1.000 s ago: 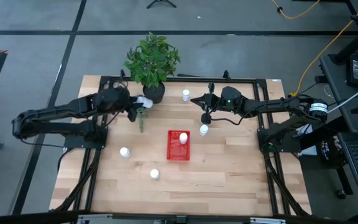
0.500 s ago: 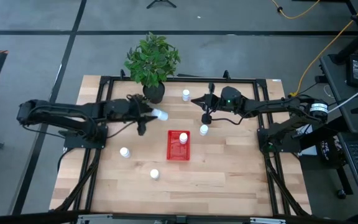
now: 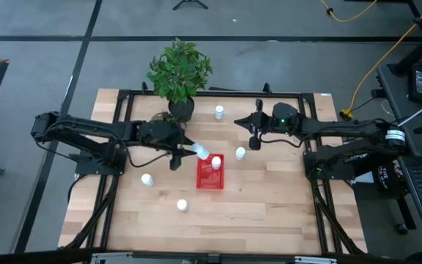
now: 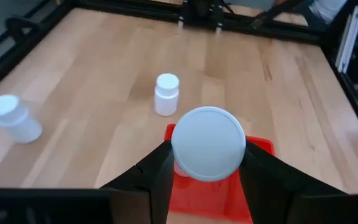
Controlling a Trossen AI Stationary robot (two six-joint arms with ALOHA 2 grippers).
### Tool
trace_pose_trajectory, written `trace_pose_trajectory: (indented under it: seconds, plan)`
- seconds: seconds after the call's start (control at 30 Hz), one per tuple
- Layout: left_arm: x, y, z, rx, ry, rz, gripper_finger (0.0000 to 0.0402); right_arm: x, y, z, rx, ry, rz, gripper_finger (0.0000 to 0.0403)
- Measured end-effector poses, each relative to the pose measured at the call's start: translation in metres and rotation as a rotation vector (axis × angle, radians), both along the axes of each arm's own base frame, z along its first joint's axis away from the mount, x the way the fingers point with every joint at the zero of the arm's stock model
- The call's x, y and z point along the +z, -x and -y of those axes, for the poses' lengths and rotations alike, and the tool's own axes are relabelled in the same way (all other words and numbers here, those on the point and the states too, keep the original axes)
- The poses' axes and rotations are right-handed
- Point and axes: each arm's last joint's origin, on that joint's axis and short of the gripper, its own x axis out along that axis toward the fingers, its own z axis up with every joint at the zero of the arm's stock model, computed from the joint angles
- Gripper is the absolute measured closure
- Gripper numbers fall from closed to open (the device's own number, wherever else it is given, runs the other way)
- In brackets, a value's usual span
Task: Pick and place pill bottles into a basket
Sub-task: Put the white medicine bottle into the red bin
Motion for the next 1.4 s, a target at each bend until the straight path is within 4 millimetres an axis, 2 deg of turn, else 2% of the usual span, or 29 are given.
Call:
trace_pose_trajectory:
  seconds: [0.3, 0.53, 0.8, 1.4]
  plan:
    - [-0.001, -0.033, 0.006, -0.026, -0.072, -0.211, 0.0249, -0.001, 0.003, -0.001, -0.002, -0.012, -0.008, 0.0401]
    - [0.007, -0.054, 0.007, -0.068, -0.118, -0.283, 0.0249, -0.004, 0.004, -0.001, -0.008, -0.042, -0.039, 0.0397]
    - [-0.011, -0.065, 0.006, -0.086, -0.134, -0.355, 0.025, -0.006, 0.004, -0.001, -0.008, -0.048, -0.052, 0.0399]
    - [-0.038, -0.077, 0.005, -0.069, -0.143, -0.458, 0.0249, -0.006, 0.004, -0.001, -0.009, -0.05, -0.056, 0.0401]
